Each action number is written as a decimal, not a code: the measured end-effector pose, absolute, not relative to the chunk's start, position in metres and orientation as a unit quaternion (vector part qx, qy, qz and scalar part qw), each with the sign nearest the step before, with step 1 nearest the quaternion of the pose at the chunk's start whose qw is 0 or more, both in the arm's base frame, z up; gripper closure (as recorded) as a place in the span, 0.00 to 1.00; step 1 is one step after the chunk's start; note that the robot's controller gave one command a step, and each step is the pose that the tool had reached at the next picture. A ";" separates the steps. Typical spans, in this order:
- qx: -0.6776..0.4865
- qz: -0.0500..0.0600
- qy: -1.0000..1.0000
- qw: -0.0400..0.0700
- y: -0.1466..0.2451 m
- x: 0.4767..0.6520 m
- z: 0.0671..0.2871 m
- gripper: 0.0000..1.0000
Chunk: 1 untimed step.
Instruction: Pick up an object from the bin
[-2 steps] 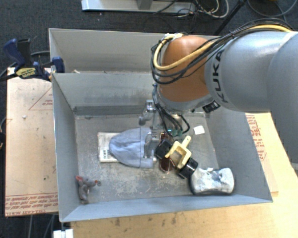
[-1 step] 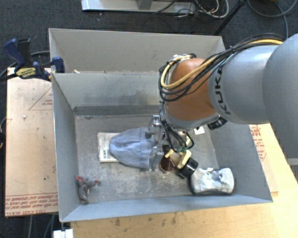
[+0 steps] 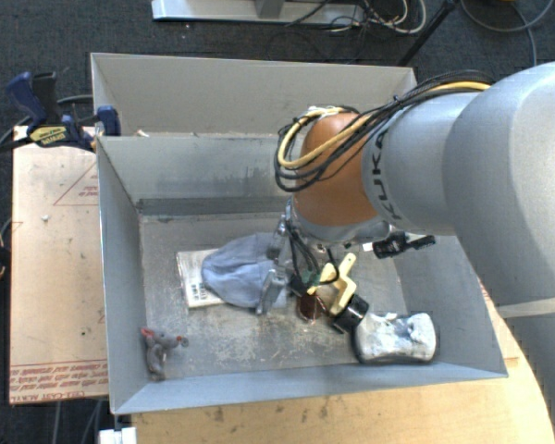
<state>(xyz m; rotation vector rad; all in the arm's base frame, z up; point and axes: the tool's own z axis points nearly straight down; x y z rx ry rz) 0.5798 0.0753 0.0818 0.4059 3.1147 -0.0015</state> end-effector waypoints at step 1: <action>0.064 0.001 0.998 -0.002 0.095 0.582 0.076 1.00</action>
Offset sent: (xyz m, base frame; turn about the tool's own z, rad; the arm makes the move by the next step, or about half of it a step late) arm 0.0000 0.0000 0.0000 0.0000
